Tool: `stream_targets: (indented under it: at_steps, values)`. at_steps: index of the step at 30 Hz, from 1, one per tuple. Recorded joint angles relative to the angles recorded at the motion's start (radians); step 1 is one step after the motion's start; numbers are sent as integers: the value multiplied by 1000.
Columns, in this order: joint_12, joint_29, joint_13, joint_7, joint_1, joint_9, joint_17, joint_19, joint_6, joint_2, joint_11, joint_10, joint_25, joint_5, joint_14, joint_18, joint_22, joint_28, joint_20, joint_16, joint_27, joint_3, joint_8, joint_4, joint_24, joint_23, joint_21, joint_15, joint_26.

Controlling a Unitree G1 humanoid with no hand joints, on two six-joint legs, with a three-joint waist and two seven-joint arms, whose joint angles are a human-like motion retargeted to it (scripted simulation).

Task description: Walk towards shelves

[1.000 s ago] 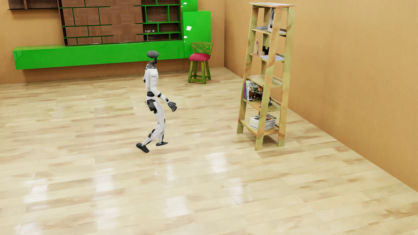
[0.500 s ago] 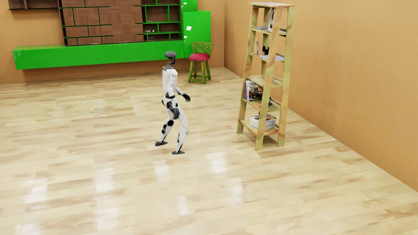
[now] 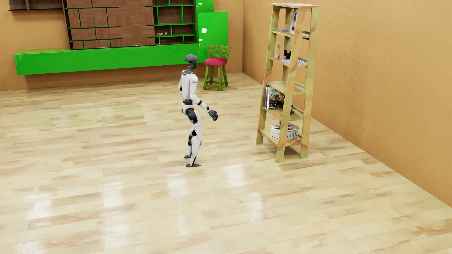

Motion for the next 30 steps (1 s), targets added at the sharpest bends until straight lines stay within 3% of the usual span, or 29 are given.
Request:
stream_targets:
  at_steps: [3, 5, 6, 8, 11, 13, 15, 16, 20, 22, 28, 29, 30]
  values:
    - [-8, -1, 28, 63, 60, -8, 34, 22, -8, -10, 4, -101, -3, -17, 18, 8, 64, -52, -73, -33, 44, 3, 48, -15, 57, 52, -17, -1, 35]
    - [-60, 22, 73, 76, 62, -6, 62, 39, -22, -28, 42, -107, -2, -53, 11, 14, 67, -127, -123, -41, 67, -3, 59, -45, 98, 91, -51, -37, 32]
    - [-89, 40, 90, 85, 62, -2, 62, 49, -29, -55, 99, -103, -15, -79, 1, 23, 49, -124, -125, -53, 72, -5, 70, -65, 104, 116, -53, -62, 28]
    - [-134, 64, 114, 106, 65, 10, 53, 76, -48, -150, 296, -78, -56, -133, -24, 40, 4, -27, -97, -73, 103, -3, 110, -97, 104, 166, -52, -66, 0]
    - [-200, 50, 128, 147, 82, 18, 52, 187, -77, -268, 504, -54, -55, -160, -45, 48, -49, 73, -91, -91, 141, 1, 218, -112, 115, 219, -89, -30, -41]
    - [-265, 61, 135, 148, 106, 13, 62, 132, -93, -243, 415, -85, -26, -190, -34, 48, -60, 54, -124, -74, 138, -1, 208, -119, 125, 219, -117, -66, -72]
    - [-331, 73, 145, 134, 137, 1, 64, 126, -105, -153, 186, -139, -43, -203, -12, 46, -53, 19, -169, -50, 128, -8, 151, -123, 143, 207, -97, 6, -79]
    - [-359, 75, 145, 127, 144, -4, 62, 89, -110, -117, 129, -146, -54, -199, -9, 44, -52, 8, -184, -41, 126, -10, 132, -124, 147, 203, -84, -2, -81]
    - [-338, 96, 100, 133, 175, -17, 56, 90, -114, -35, -18, -176, -93, -155, 4, 31, -91, 88, -105, -42, 127, -8, 112, -92, 99, 207, -14, 57, -62]
    - [-293, 98, 81, 143, 186, -19, 49, 87, -112, -23, -40, -188, -103, -136, 8, 24, -104, 105, -82, -53, 104, -6, 114, -76, 75, 186, 19, 62, -68]
    - [-196, 80, 70, 149, 184, -20, 52, 64, -115, -52, 18, -182, -68, -128, 7, 11, 37, -30, -230, -75, 83, -2, 129, -64, 116, 149, 47, 28, -33]
    - [-181, 85, 75, 144, 180, -19, 50, 61, -116, -58, 29, -179, -66, -130, 8, 8, 62, -44, -224, -88, 84, -2, 125, -65, 91, 147, 46, 22, -21]
    - [-164, 88, 74, 138, 175, -17, 52, 57, -116, -64, 41, -177, -68, -132, 9, 5, 65, -23, -167, -112, 90, -1, 121, -66, 20, 150, 45, 14, 8]
